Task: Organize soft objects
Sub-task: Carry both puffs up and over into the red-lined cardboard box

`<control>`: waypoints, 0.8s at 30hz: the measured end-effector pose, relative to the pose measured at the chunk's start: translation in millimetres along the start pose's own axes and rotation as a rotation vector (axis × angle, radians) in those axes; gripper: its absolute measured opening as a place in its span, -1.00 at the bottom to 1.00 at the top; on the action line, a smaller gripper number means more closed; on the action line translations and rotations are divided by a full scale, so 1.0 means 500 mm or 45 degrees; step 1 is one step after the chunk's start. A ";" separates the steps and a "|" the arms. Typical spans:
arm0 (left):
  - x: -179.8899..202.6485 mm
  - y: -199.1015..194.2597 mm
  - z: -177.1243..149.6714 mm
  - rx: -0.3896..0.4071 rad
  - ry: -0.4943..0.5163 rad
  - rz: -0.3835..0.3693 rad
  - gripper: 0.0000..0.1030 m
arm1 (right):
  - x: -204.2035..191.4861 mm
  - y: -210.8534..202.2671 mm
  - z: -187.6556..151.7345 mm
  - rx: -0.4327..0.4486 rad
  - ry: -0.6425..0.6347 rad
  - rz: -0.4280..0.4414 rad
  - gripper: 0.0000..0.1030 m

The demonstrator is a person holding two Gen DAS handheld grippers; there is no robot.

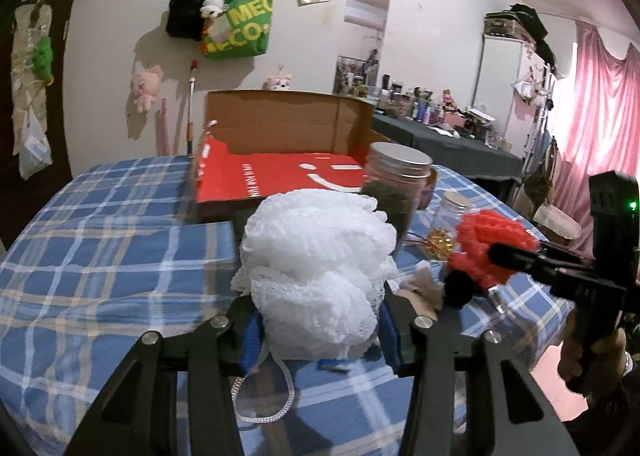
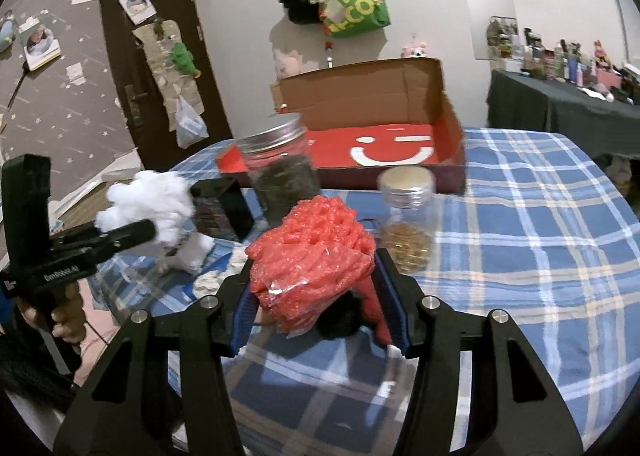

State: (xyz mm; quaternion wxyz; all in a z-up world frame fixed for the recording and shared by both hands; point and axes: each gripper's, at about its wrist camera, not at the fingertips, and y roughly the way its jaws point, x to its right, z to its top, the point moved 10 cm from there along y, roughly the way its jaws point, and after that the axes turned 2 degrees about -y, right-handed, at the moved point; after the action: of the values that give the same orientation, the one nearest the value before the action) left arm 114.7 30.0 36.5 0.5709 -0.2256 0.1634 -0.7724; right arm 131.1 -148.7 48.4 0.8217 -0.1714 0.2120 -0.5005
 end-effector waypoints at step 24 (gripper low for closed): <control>-0.224 0.070 0.012 -0.263 0.018 0.255 -0.04 | 0.194 0.015 0.013 -0.216 0.094 -0.236 0.01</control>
State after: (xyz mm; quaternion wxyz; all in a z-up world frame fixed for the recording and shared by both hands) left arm 173.7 126.6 5.8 0.6178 -0.2603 0.2676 -0.6921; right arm 179.7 -232.0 32.9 0.7462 -0.2403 0.2670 -0.5605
